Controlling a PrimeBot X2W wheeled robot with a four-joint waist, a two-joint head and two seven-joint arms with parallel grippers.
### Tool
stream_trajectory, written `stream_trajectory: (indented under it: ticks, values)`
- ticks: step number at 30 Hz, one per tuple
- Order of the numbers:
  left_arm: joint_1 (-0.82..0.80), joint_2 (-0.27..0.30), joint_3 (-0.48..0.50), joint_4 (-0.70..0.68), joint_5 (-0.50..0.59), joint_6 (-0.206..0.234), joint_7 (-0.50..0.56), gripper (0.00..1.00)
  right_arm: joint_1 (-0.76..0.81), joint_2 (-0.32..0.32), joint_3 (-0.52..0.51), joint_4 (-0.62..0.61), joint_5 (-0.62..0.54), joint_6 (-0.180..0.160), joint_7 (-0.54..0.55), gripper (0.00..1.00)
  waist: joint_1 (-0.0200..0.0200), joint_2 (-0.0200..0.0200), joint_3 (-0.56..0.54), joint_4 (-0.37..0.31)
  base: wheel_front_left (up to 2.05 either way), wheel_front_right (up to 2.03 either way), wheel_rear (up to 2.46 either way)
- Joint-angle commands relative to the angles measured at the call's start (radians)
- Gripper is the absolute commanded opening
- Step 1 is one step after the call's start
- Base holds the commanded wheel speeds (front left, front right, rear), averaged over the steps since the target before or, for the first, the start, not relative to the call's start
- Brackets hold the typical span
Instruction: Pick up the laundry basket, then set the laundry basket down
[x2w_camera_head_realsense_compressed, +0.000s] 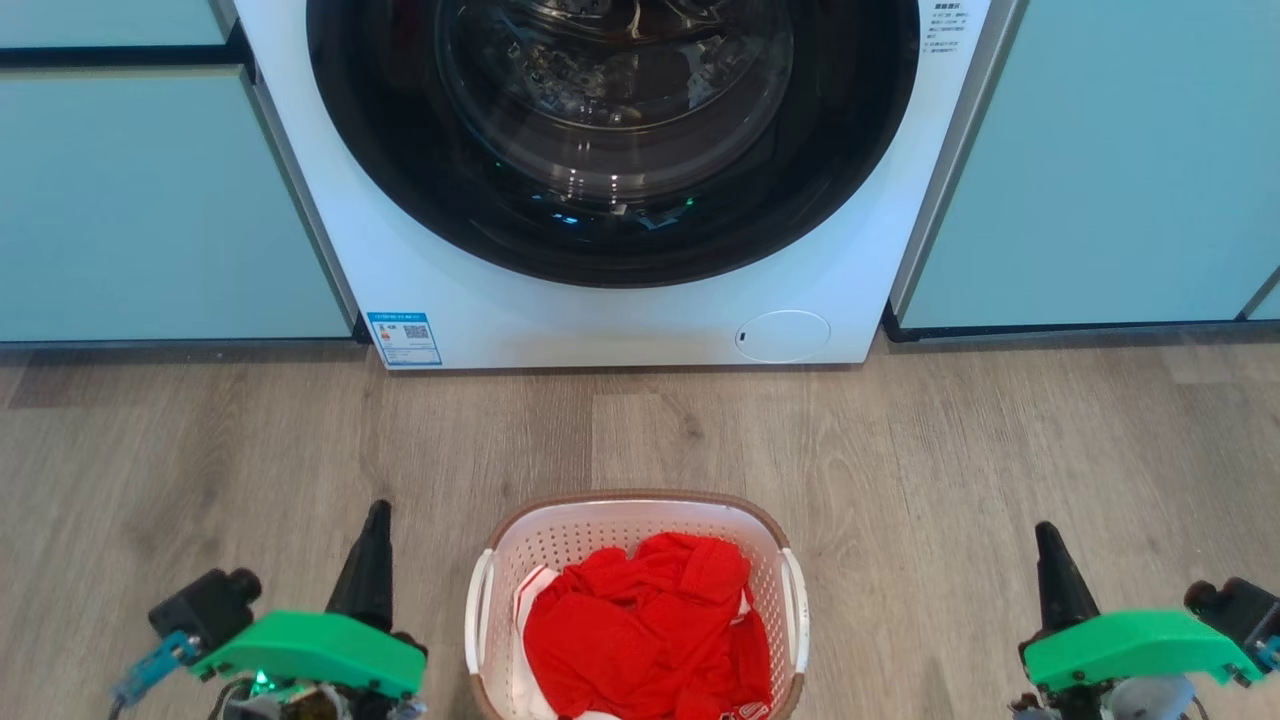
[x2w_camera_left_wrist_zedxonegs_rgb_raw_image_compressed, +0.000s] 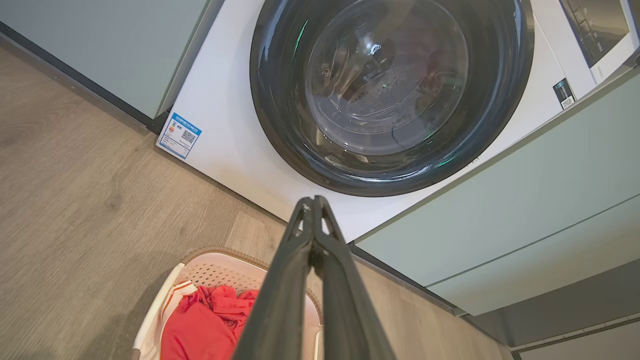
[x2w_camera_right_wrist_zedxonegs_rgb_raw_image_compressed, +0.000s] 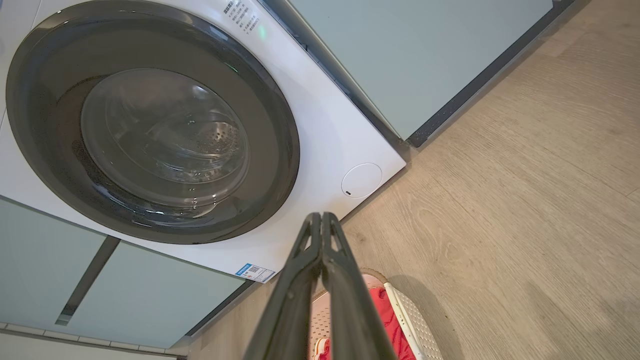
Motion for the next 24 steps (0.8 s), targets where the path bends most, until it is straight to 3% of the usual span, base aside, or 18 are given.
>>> stream_trajectory:
  ticks: [1, 24]
  values:
    - [-0.064, 0.016, 0.028, -0.028, -0.019, -0.011, 0.005, 0.00, -0.060, -0.021, 0.001, -0.028, 0.018, 0.001, 0.004, 0.00, 0.0000, 0.0000, 0.000, 0.000, 0.00, 0.00, 0.00]
    - [-0.100, 0.018, 0.089, 0.004, -0.267, -0.037, 0.068, 0.00, -0.105, -0.025, -0.023, 0.004, 0.233, 0.001, 0.067, 0.00, 0.0000, 0.0000, 0.010, -0.017, 0.00, 0.00, 0.00]
